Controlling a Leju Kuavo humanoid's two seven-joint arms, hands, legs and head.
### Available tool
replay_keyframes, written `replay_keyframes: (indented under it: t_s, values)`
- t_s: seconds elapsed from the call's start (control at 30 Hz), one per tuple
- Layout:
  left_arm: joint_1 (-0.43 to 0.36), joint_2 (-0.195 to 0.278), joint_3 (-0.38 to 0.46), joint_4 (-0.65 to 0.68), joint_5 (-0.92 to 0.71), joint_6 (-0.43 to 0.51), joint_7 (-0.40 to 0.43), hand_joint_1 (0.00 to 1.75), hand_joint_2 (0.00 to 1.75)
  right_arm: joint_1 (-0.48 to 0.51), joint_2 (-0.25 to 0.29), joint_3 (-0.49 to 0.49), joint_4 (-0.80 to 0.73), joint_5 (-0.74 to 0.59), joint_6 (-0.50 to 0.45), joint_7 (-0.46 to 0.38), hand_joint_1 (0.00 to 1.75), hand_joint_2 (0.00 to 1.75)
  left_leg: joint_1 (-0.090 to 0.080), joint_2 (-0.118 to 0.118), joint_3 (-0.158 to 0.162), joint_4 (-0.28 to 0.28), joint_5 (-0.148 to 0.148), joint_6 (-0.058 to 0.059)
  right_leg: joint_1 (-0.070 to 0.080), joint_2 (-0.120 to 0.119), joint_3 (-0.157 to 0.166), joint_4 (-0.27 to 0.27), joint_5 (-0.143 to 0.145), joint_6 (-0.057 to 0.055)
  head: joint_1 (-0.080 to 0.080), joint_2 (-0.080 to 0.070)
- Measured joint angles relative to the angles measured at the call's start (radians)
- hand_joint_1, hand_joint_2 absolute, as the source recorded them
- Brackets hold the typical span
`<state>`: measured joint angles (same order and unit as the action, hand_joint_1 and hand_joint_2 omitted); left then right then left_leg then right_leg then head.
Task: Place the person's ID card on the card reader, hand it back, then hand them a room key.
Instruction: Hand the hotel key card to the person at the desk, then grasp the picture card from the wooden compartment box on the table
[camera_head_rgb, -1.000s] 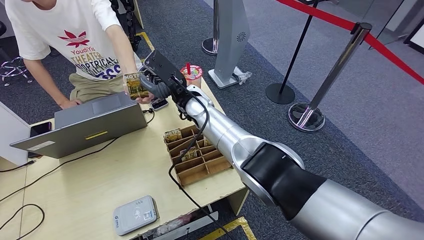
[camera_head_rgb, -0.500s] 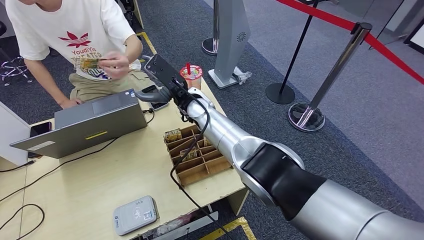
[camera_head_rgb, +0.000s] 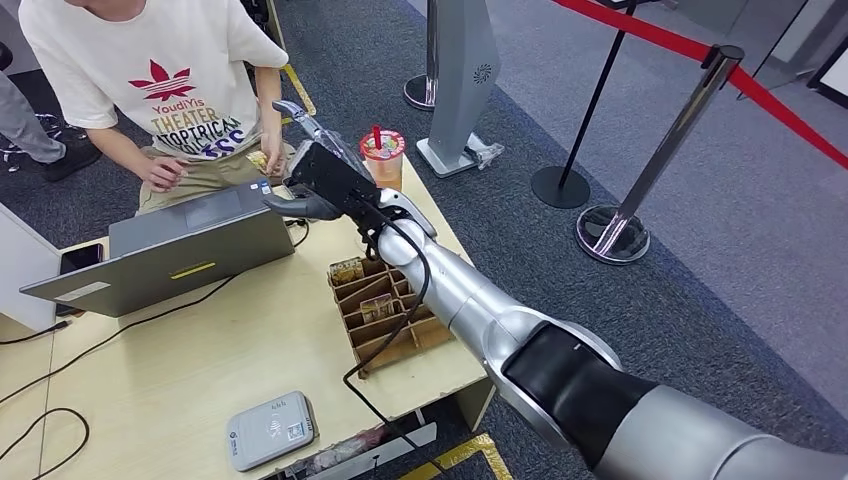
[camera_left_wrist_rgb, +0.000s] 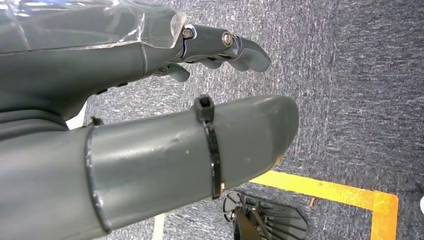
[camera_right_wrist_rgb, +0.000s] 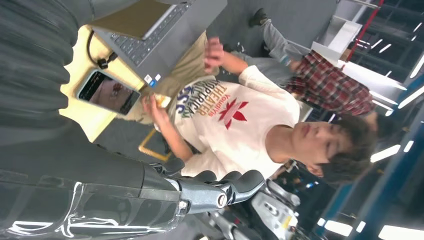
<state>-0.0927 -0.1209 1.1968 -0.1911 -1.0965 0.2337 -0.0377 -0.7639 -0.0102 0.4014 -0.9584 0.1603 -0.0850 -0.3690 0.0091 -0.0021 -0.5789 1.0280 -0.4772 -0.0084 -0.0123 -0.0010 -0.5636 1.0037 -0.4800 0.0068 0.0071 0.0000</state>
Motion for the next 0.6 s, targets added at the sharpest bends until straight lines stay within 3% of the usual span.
replay_keyframes:
  t_s: [0.23,0.47,0.6]
  values:
    - [0.002,0.000,0.001,0.000,0.015,0.004,-0.003,0.00,0.00,0.199,-0.056,0.011,-0.269,0.187,-0.050,0.023,0.14,1.75,0.000,0.000,0.000,0.000,-0.001,0.000,0.000,0.000,0.000,0.000,0.000,0.000,0.000,0.000]
    - [0.004,0.000,0.013,0.000,0.027,0.004,-0.008,0.00,0.00,0.342,-0.101,0.022,-0.392,0.320,-0.086,0.052,0.25,1.75,0.000,0.000,0.000,0.000,-0.001,0.000,0.000,0.000,0.000,0.000,0.000,0.000,0.000,0.000]
    - [0.004,0.001,0.023,0.000,0.031,0.003,-0.008,0.00,0.00,0.394,-0.118,0.024,-0.405,0.365,-0.104,0.064,0.62,1.75,0.000,0.000,0.000,0.000,-0.001,0.000,0.000,0.000,0.000,0.000,0.000,0.000,0.000,0.000]
